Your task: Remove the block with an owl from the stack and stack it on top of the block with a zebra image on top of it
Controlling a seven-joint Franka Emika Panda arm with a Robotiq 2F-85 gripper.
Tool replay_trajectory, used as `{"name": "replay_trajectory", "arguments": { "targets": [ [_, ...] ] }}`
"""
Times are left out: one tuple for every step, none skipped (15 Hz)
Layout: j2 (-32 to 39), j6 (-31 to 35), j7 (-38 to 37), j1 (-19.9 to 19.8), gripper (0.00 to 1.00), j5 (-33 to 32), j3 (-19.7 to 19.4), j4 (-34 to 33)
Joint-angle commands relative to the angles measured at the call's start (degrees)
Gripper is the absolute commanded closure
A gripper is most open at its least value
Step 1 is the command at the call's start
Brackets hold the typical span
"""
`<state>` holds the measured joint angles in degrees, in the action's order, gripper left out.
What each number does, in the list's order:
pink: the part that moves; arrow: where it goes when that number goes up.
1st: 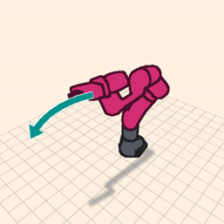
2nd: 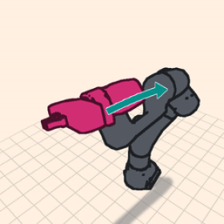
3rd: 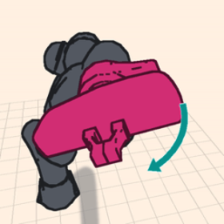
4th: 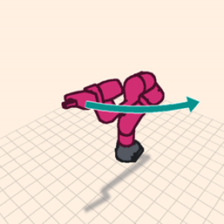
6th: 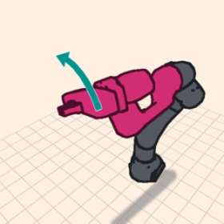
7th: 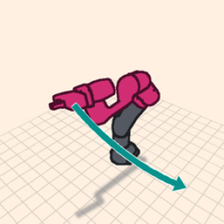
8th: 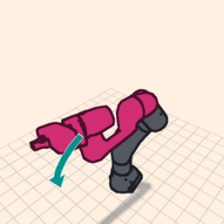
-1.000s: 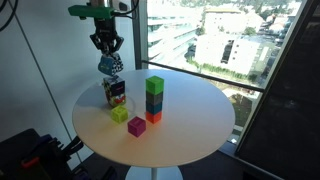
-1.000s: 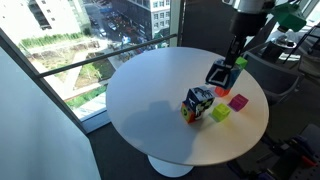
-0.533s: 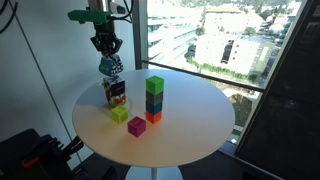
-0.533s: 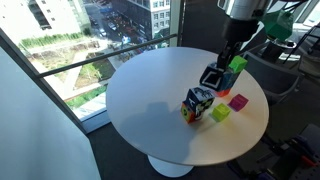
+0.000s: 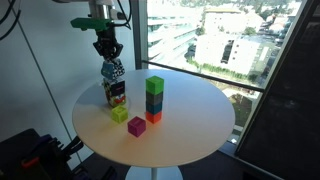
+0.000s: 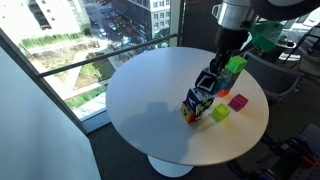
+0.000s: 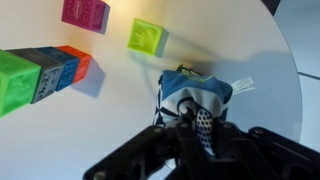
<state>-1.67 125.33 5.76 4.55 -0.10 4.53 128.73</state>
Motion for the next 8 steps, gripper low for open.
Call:
{"name": "replay_trajectory", "arguments": {
  "targets": [
    [0.6, 1.2, -2.7, 0.4, 0.93, -1.3, 0.5, -0.2],
    [0.7, 1.5, -3.0, 0.5, 0.93, -1.4, 0.6, -0.2],
    [0.8, 1.8, -3.3, 0.6, 0.93, -1.4, 0.6, -0.2],
    [0.9, 1.9, -3.5, 0.6, 0.93, -1.5, 0.7, -0.1],
    [1.0, 2.2, -3.7, 0.7, 0.93, -1.6, 0.8, -0.1],
    [1.1, 2.4, -3.9, 0.8, 0.93, -1.6, 0.8, -0.1],
    [1.2, 2.7, -4.1, 0.9, 0.92, -1.7, 0.9, -0.1],
    [1.3, 2.8, -4.2, 0.9, 0.92, -1.8, 0.9, -0.1]
  ]
}}
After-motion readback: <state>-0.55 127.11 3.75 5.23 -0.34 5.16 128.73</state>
